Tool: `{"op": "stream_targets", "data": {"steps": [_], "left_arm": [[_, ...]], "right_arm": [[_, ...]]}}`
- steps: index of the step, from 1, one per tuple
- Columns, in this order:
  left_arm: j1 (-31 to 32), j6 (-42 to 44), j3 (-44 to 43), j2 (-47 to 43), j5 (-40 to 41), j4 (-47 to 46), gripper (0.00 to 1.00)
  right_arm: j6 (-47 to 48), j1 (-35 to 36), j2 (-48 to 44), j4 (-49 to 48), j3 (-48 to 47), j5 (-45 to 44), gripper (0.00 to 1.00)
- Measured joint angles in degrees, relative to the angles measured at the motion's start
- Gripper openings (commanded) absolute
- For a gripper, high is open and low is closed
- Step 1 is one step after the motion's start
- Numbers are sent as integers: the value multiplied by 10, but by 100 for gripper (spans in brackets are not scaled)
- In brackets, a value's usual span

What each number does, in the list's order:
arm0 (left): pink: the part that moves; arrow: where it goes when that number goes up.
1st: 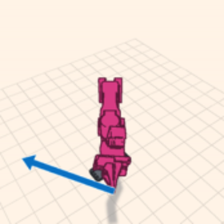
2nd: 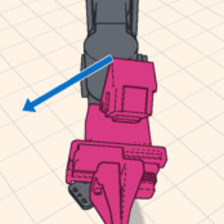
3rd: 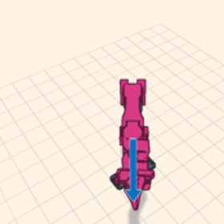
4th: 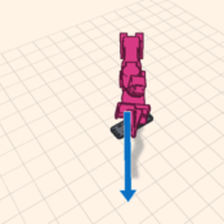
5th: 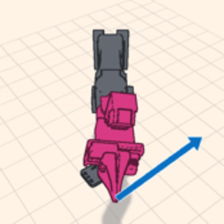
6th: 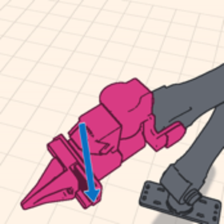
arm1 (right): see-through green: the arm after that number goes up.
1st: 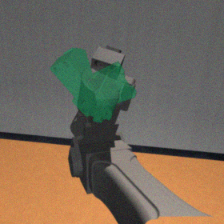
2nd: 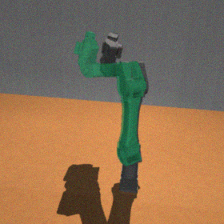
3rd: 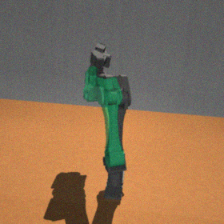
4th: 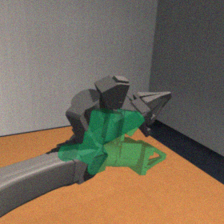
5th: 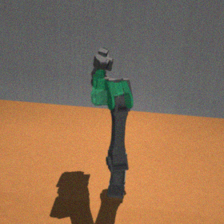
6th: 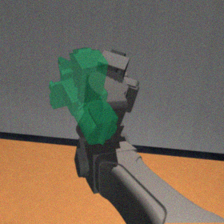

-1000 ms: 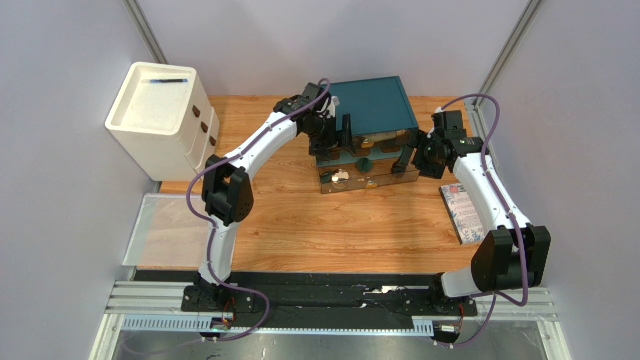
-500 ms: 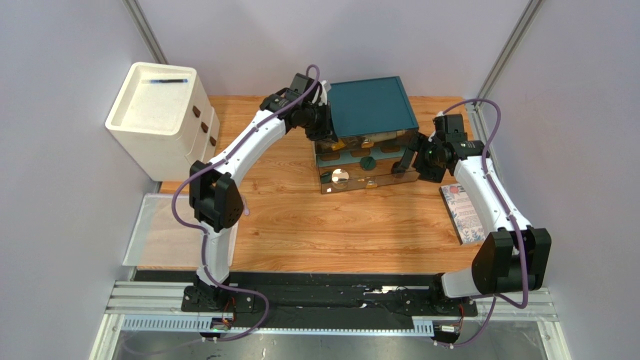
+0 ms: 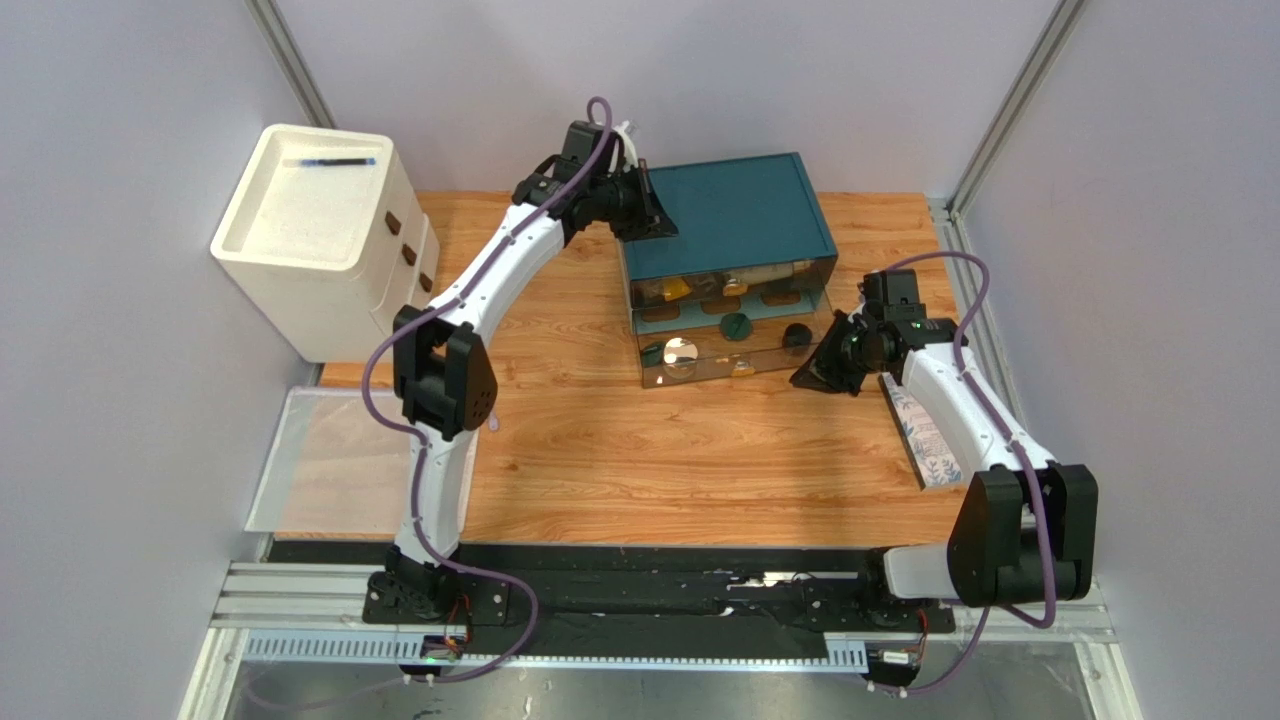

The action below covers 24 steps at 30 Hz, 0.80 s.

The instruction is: Organize the makeup

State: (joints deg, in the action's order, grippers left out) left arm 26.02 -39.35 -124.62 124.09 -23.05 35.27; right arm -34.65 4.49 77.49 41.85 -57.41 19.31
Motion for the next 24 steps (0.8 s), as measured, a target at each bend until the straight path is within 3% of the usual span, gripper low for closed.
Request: {"op": "stream_targets", "data": {"steps": [7, 14, 19, 24], "left_arm": [[-24, -57, -24, 82, -34, -26, 0], [-28, -89, -40, 94, -57, -33, 0], [-28, -101, -40, 94, -72, -33, 0], [-28, -103, -38, 96, -80, -29, 0]], "right_arm": [[28, 27, 6, -36, 25, -26, 0], [30, 88, 42, -99, 53, -125, 0], [30, 132, 113, -152, 37, -211, 0], [30, 149, 211, -159, -46, -268, 0]]}}
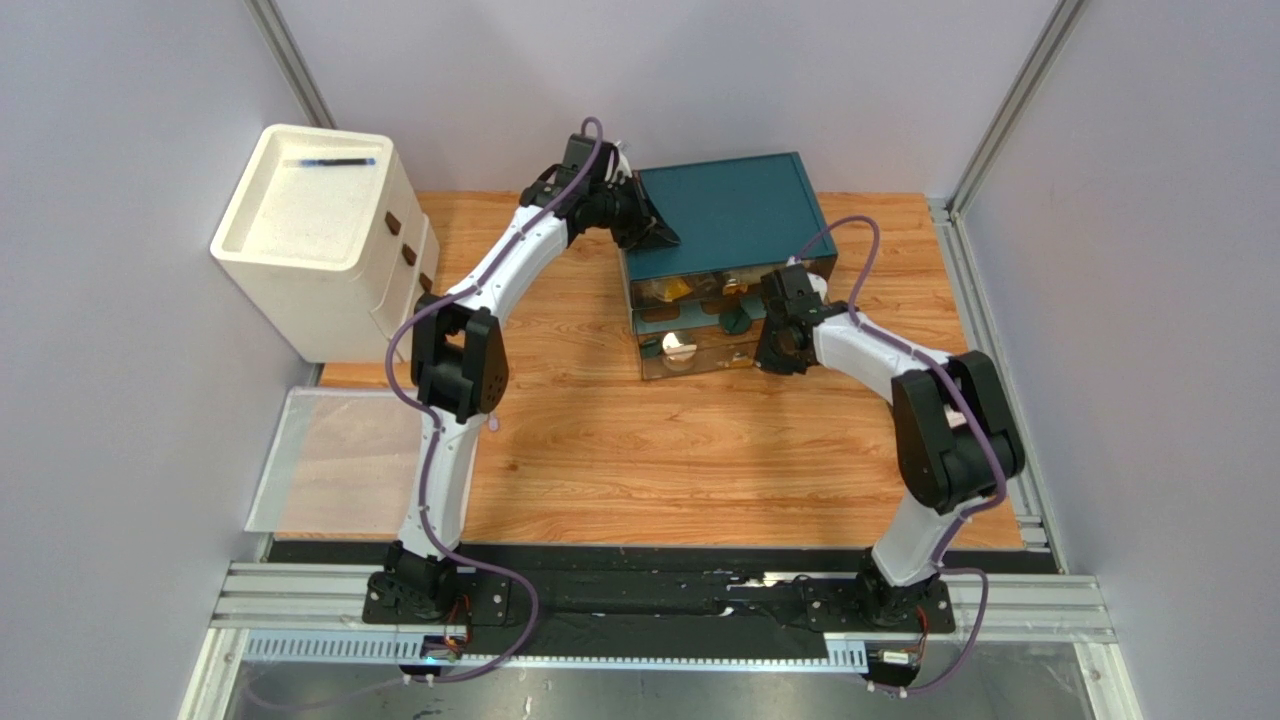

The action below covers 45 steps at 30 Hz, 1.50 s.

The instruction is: Organize the makeup

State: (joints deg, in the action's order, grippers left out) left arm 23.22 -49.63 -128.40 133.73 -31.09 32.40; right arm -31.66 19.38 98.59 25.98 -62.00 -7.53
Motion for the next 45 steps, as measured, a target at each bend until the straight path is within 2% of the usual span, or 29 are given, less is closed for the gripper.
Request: {"op": "stream_targets", "data": {"steps": [7, 11, 20, 24, 32, 35, 37, 38, 39, 43, 45], "left_arm": [[0, 0, 0, 2, -11, 7, 0], [0, 1, 0, 2, -17, 13, 0], [0, 4, 2, 2, -24, 14, 0], [0, 28, 3, -1, -22, 17, 0], [-1, 103, 12, -46, 9, 38, 0], [-1, 129, 23, -88, 15, 36, 9], [-2, 145, 46, -132, 17, 35, 22], [-2, 155, 58, -153, 21, 35, 35], [-2, 164, 73, -178, 28, 35, 99], [-8, 193, 144, -274, 54, 40, 99], [-13, 203, 178, -310, 65, 48, 99]], "right_arm": [[-17, 1, 98, -12, -160, -48, 0], [-30, 1, 118, -31, -207, -56, 0], [-125, -13, 115, -56, -170, -13, 0], [-134, -29, 92, -54, -138, 4, 0], [-116, -60, -81, -28, -86, -6, 0], [-106, -89, -137, -26, -85, -14, 0], [-97, -117, -156, -24, -85, -18, 0], [-91, -128, -160, -23, -85, -18, 0], [-85, -139, -160, -18, -85, -19, 0], [-59, -161, -161, 13, -85, -16, 5], [-53, -160, -163, 17, -82, -6, 15]]}}
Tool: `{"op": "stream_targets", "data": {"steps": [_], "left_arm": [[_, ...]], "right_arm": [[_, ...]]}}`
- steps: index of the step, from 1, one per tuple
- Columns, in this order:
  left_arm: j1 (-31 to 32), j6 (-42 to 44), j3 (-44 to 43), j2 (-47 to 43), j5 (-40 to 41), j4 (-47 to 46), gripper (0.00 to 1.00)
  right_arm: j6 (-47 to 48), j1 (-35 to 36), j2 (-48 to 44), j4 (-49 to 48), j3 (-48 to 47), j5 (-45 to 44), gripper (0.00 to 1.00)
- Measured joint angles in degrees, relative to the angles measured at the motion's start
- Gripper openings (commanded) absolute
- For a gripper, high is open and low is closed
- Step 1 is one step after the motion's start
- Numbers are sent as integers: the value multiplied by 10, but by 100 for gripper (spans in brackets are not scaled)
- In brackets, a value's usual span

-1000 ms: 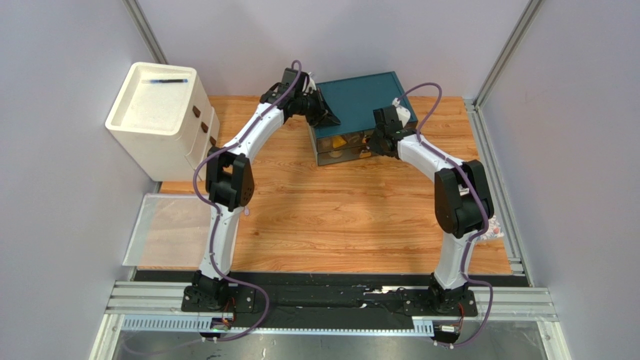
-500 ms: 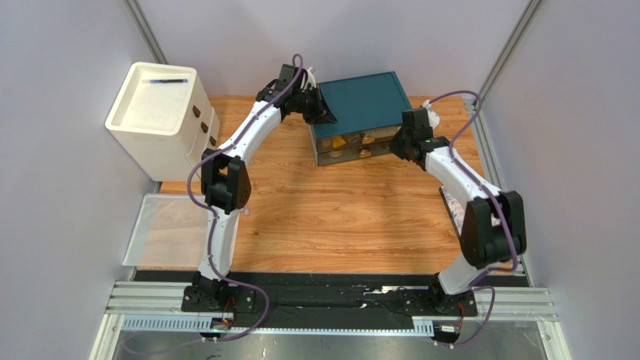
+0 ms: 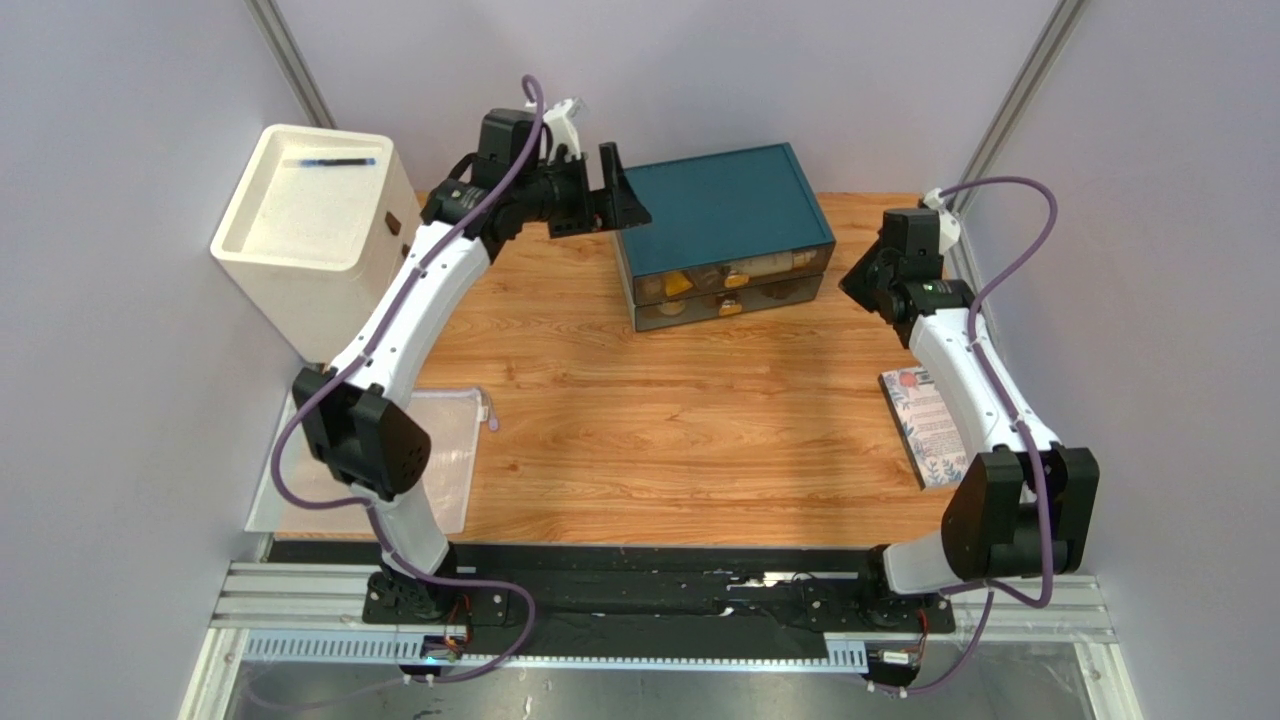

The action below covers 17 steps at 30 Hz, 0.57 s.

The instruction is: Organize the makeup

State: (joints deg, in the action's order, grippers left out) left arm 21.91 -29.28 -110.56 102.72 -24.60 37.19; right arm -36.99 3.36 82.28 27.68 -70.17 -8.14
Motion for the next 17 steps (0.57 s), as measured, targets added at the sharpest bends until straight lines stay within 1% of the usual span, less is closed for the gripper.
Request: {"op": "stream_targets", "data": {"steps": [1, 2, 3, 4, 5, 7, 10, 14, 17], "left_arm": [[-1, 4, 19, -4, 7, 5, 99], [-8, 8, 35, -28, 13, 10, 99], [-14, 12, 53, -39, 21, 20, 99], [-21, 17, 68, -46, 30, 29, 99], [-26, 23, 81, -50, 40, 39, 100], [-35, 41, 98, -51, 59, 67, 99], [-42, 76, 111, -51, 94, 119, 99], [-40, 97, 111, -54, 138, 152, 99], [-40, 108, 118, -63, 156, 154, 99]], "right_arm": [[3, 0, -3, 0, 5, 7, 20], [5, 2, -8, 2, 13, 13, 29], [5, 2, -13, 4, 20, 18, 37], [7, 3, -21, 6, 30, 25, 43], [7, 3, -28, 9, 38, 29, 51], [7, 3, -40, 16, 51, 37, 59], [13, 3, -52, 31, 57, 42, 66], [26, 3, -63, 38, 57, 40, 68], [36, 3, -67, 46, 57, 35, 69]]}}
